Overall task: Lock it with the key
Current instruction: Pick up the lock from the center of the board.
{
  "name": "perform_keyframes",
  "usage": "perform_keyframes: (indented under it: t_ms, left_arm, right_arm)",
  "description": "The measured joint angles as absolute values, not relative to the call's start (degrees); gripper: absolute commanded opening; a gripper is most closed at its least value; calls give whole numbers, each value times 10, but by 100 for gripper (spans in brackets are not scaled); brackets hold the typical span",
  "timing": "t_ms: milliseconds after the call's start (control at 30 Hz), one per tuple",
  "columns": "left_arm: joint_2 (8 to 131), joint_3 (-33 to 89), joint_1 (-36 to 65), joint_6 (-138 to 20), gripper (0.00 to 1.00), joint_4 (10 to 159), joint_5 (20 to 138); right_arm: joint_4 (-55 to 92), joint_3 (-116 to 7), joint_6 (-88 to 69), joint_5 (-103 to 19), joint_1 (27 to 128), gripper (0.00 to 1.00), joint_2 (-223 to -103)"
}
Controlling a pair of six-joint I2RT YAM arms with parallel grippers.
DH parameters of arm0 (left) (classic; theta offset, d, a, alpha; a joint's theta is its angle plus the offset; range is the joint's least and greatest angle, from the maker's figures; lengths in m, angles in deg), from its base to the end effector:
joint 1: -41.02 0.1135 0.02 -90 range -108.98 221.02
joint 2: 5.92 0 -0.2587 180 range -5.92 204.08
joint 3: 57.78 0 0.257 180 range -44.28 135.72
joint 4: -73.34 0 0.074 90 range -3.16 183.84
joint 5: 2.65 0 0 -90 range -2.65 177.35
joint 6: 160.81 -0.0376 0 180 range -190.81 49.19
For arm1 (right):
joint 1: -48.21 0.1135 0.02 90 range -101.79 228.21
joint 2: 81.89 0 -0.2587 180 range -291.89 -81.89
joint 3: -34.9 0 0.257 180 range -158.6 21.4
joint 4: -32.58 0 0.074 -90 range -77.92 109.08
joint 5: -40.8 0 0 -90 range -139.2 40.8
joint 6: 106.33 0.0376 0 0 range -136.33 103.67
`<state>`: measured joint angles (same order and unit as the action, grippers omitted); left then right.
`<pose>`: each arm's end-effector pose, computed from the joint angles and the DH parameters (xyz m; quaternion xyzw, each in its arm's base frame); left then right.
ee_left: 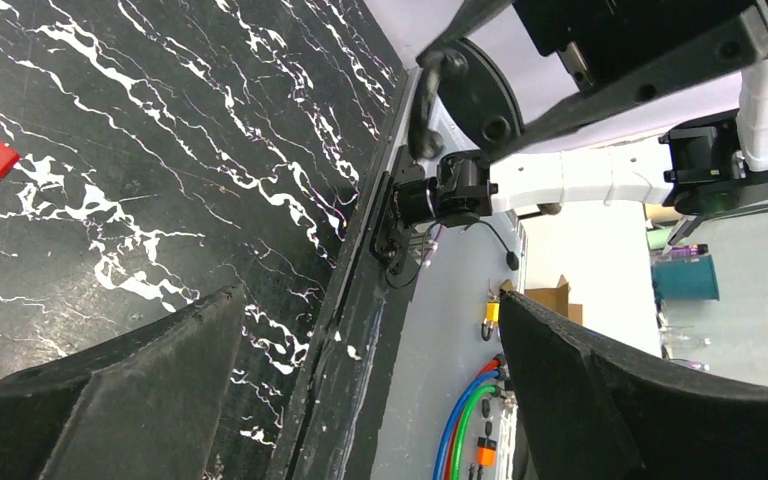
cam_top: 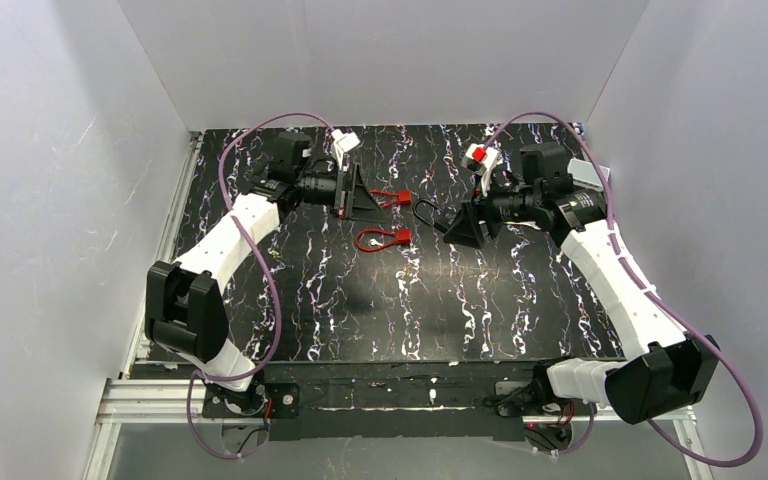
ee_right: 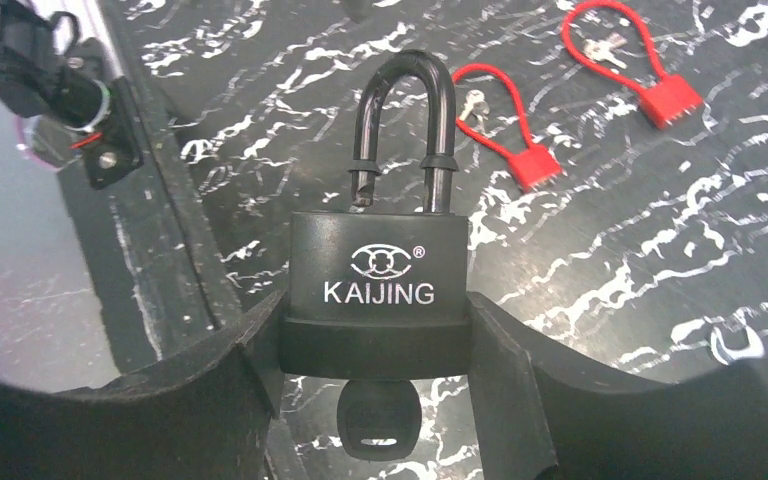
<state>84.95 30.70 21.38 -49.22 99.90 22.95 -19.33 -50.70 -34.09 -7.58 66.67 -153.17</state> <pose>0.3274 -0.1528 0.3178 0.2582 0.7334 -0.5810 0.2407 0.2453 0.1082 0.3598 -0.4098 0.7484 0.3213 0.4108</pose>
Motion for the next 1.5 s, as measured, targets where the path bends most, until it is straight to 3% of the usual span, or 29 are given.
perform_keyframes:
  t_ms: [267, 367, 600, 767, 833, 867, 900, 1000, 1033, 1100, 1500]
  left_arm:
    - [849, 284, 198, -412, 88, 914, 215]
    - [849, 282, 183, -384, 80, 884, 207]
    - [849, 282, 155, -352, 41, 856, 197]
    - [849, 282, 141, -346, 0, 853, 196]
    - [849, 282, 138, -346, 0, 851, 192]
    - [848, 282, 138, -346, 0, 847, 191]
    - [846, 282, 138, -347, 0, 847, 192]
    - [839, 283, 138, -356, 0, 853, 191]
    - [835, 285, 139, -366, 0, 863, 192]
    - [827, 294, 139, -396, 0, 893, 194]
    - [775, 336, 138, -587, 0, 1102, 217]
  right_arm:
    - [-188, -520, -315, -40, 714, 1, -1532]
    - [-188, -520, -311, -33, 725, 1, -1532]
    - [-185, -523, -300, -22, 738, 1, -1532]
    - [-180, -523, -298, -14, 742, 1, -1532]
    - [-182, -523, -297, -14, 743, 1, -1532]
    - [-182, -523, -296, -13, 743, 5, -1533]
    - [-180, -523, -294, -11, 743, 17, -1534]
    - [-169, -523, -282, -3, 743, 71, -1534]
    - [-165, -523, -275, 3, 743, 84, -1534]
    - [-158, -523, -261, 15, 743, 97, -1534]
    - [-84, -522, -237, 113, 743, 98, -1534]
